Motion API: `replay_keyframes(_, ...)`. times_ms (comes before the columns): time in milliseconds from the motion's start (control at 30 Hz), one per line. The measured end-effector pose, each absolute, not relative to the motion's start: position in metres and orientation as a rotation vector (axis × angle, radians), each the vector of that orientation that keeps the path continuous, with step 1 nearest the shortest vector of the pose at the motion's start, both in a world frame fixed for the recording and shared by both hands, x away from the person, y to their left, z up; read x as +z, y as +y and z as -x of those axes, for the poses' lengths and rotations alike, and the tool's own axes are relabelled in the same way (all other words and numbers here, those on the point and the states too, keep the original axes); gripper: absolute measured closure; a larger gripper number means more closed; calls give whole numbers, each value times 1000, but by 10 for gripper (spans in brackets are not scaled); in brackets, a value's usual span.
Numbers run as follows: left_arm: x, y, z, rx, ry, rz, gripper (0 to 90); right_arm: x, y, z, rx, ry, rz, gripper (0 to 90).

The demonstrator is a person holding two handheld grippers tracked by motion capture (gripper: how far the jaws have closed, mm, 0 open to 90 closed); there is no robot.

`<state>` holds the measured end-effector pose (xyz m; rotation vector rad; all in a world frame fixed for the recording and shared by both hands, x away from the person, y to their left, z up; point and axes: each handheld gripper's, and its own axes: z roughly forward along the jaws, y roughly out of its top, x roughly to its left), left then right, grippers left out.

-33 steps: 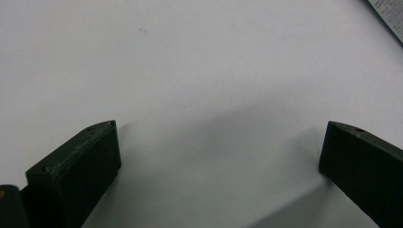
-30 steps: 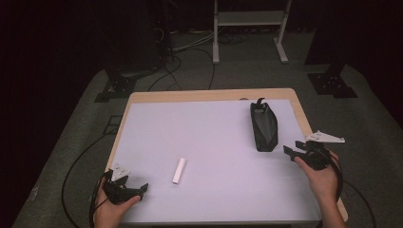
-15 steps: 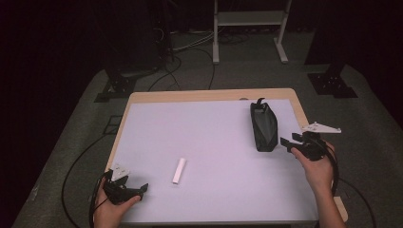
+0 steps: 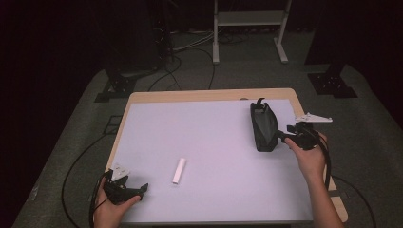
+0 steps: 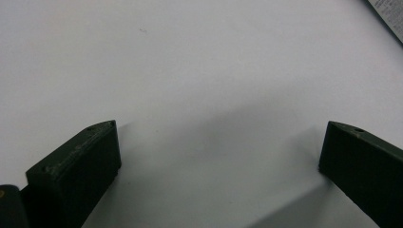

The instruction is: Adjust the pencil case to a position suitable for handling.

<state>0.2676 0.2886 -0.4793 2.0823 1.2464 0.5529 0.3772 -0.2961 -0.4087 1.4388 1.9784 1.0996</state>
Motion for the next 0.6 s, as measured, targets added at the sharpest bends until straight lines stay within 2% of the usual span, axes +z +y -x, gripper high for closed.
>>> replay_keyframes(600, -479, 288, -268, 551, 1247, -2081, 0, -410, -292, -409, 1086, 1959, -1472, 461)
